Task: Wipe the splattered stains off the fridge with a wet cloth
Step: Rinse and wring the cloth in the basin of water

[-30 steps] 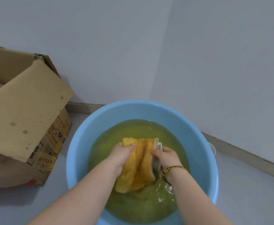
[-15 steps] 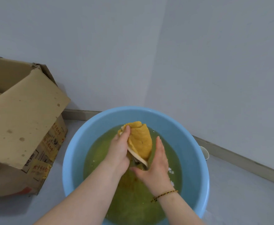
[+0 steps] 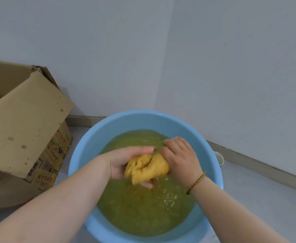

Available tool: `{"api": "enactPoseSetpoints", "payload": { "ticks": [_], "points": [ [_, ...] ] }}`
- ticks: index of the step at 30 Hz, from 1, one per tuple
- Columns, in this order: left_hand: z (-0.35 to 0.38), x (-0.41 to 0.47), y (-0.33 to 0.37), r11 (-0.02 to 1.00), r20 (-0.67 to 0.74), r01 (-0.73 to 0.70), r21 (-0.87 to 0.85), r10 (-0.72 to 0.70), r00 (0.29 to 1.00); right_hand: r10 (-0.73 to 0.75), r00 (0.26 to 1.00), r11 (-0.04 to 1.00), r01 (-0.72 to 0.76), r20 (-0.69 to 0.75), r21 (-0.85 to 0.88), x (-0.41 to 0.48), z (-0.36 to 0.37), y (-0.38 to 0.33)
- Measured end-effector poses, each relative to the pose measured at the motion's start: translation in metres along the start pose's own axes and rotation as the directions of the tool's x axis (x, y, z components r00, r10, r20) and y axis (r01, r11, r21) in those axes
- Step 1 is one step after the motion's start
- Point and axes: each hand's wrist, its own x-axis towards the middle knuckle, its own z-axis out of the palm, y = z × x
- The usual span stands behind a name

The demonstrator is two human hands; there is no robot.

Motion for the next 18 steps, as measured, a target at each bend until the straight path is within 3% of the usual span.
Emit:
{"api": "enactPoseSetpoints", "payload": {
  "ticks": [2,3,5,7,9,13,15,18],
  "points": [
    [0.004,0.001,-0.004,0.964,0.115,0.085,0.251,-0.116,0.987,-0.125,0.989,0.990,0.129,0.076,-0.053,0.003,-0.003,-0.001],
    [0.010,0.004,-0.005,0.899,0.072,0.107,0.425,-0.151,0.986,-0.153,0.979,0.983,0.165,0.137,-0.078,0.004,-0.003,-0.003],
    [0.017,0.011,-0.007,0.627,-0.137,0.171,0.760,-0.104,0.985,-0.148,0.963,0.977,0.179,0.226,-0.120,0.003,0.001,-0.006],
    [0.023,0.018,-0.007,0.247,-0.308,0.286,0.926,0.055,0.950,-0.047,0.938,0.985,0.100,0.343,-0.138,0.007,-0.001,-0.012],
    [0.027,0.023,-0.010,0.027,-0.338,0.340,0.940,0.198,0.920,0.120,0.857,0.989,-0.061,0.501,-0.132,0.012,-0.008,-0.022],
    [0.024,0.028,-0.015,-0.294,-0.181,0.331,0.897,0.438,0.881,0.290,0.555,0.917,-0.394,0.779,-0.061,0.019,-0.005,-0.023],
    [0.018,0.027,-0.016,-0.445,-0.042,0.284,0.849,0.479,0.877,0.284,0.486,0.845,-0.534,0.826,0.023,0.017,-0.001,-0.020],
    [0.011,0.022,-0.016,-0.550,0.060,0.218,0.806,0.442,0.895,0.201,0.356,0.683,-0.719,0.913,0.130,0.019,-0.001,-0.016]
  ]
}}
